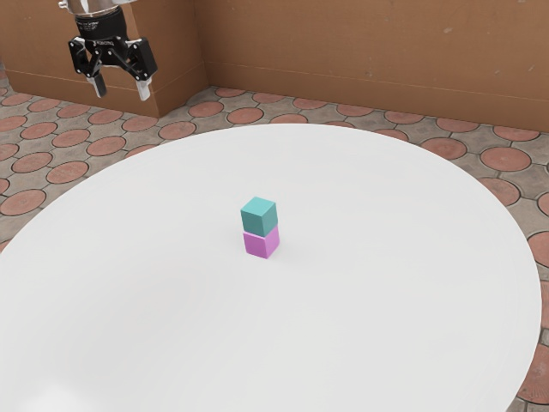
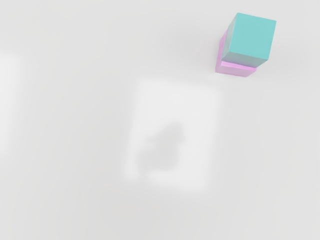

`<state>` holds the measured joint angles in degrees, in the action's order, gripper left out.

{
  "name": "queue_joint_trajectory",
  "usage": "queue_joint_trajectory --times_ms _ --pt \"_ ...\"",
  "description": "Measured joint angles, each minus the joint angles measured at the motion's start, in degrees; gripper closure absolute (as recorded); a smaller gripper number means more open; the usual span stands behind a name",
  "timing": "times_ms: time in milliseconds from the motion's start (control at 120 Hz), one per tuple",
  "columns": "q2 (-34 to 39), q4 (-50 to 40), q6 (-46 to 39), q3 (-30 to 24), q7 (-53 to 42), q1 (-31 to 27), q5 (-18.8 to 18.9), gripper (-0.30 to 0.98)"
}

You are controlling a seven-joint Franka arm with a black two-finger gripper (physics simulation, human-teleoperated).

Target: Pick up the blue block with one arm, and put the blue block on the table with one arm

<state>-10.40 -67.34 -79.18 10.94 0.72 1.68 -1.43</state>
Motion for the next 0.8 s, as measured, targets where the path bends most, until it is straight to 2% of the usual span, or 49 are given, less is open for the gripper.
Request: queue_joint_trajectory --times_ms 108,142,200,275,400,525,600,700,800 --pt "-0.02 0.19 0.03 -0.11 0.00 0.01 0.05 0.00" --pt "1.01 2.86 0.16 -0.35 -0.07 -0.05 -0.02 0.00" --pt "4.04 11.44 0.38 -5.02 -0.18 -0.89 -0.04 0.00" --pt "6.05 14.92 0.76 -11.31 -0.42 0.56 -0.17 0.00" --pt "6.37 15.16 1.41 -13.41 -1.44 3.32 -1.63 0.00" --pt "4.49 9.14 1.97 -11.52 -2.20 1.21 -2.18 0.00" --pt "3.67 1.29 1.24 -7.32 -2.59 0.80 -2.01 0.00" --pt "3.55 -16.63 -8.27 -1.52 -3.01 -0.31 -1.92 0.00" --pt "0.07 -22.26 -17.23 0.70 -2.90 -0.50 -1.88 0.00"
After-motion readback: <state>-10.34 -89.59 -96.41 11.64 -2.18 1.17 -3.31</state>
